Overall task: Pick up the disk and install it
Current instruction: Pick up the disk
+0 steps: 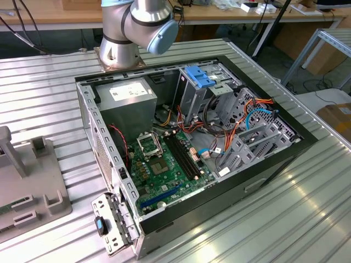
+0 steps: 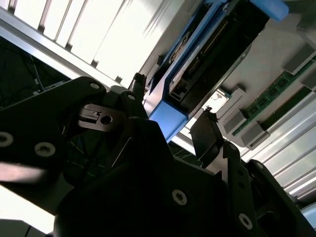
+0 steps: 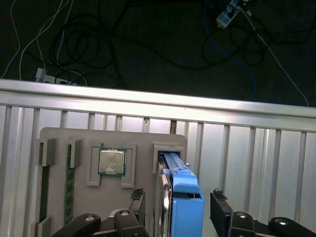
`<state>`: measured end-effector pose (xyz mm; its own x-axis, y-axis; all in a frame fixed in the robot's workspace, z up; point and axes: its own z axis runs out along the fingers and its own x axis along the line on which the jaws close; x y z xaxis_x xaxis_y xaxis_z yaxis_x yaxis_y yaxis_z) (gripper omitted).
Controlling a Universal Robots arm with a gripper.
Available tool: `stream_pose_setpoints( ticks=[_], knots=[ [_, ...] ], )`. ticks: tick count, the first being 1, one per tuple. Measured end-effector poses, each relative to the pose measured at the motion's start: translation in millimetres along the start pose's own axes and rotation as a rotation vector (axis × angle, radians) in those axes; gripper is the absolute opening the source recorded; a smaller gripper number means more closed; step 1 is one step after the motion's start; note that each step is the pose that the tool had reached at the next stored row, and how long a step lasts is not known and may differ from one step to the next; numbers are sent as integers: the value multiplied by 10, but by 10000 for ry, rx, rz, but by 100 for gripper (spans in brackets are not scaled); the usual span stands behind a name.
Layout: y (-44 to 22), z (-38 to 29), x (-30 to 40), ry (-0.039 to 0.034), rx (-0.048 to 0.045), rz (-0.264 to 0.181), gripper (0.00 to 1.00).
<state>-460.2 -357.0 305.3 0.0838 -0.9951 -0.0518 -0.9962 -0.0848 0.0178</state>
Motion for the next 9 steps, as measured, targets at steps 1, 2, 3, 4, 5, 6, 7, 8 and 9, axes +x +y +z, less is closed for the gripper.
stream_pose_setpoints(
  ticks=[1,2,3,4,5,6,7,8,9],
  knots=[
    [0,0,0,0,0,0,62],
    [1,0,0,0,-1,-1,55],
    [2,0,0,0,0,0,55],
    [2,0,0,0,0,0,48],
    [3,0,0,0,0,0,48],
    [4,0,0,1,-1,0,40],
    [5,0,0,1,-1,0,38],
    [6,0,0,0,0,0,38],
    [7,0,0,0,0,0,38]
  ],
)
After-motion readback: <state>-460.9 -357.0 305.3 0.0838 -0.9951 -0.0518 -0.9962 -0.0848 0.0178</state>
